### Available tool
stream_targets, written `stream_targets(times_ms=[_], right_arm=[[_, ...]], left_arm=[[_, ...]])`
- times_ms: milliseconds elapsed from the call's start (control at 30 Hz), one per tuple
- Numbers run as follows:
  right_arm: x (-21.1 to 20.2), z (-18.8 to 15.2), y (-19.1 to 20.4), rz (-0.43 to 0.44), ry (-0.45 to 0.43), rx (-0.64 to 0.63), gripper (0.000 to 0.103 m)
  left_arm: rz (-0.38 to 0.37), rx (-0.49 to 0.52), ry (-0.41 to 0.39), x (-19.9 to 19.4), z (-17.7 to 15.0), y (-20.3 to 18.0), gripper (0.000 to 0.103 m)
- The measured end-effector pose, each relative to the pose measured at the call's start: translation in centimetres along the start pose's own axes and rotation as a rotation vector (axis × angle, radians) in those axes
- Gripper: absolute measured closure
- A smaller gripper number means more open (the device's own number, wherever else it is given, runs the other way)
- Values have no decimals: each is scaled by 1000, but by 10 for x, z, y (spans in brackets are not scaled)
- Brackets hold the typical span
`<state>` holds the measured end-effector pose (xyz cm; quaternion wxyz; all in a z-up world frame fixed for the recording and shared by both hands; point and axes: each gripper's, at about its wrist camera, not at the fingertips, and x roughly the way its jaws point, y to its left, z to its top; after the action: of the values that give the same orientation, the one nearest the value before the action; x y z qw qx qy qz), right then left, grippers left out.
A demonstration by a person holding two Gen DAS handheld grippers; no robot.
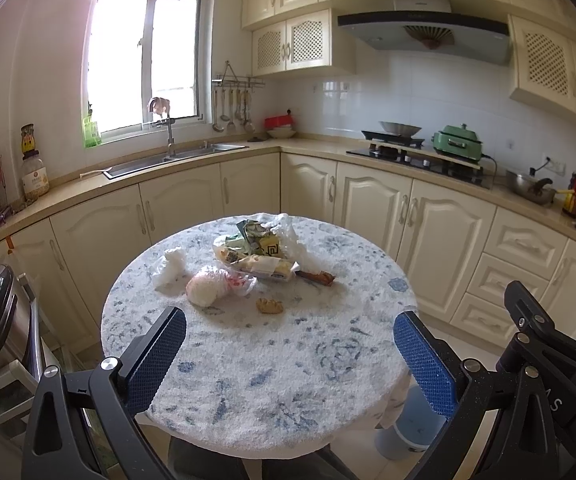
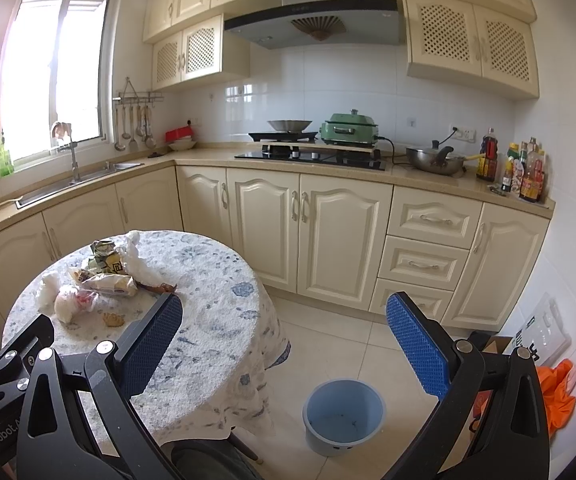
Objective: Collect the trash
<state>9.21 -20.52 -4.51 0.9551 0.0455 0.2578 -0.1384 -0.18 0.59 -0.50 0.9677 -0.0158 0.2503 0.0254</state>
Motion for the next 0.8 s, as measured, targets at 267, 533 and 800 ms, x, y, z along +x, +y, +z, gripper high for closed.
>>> stream_targets(times_ms=[267,533,800], right_arm=[[0,0,0,0,1,-1,0],[1,-2,0,-3,7,-2,0],[2,-2,-1,-8,15,-5,0]], left_arm=[[-3,-3,7,2,1,1,1],[-4,-4,14,3,1,1,1],[-17,-7,28,7,1,3,1]])
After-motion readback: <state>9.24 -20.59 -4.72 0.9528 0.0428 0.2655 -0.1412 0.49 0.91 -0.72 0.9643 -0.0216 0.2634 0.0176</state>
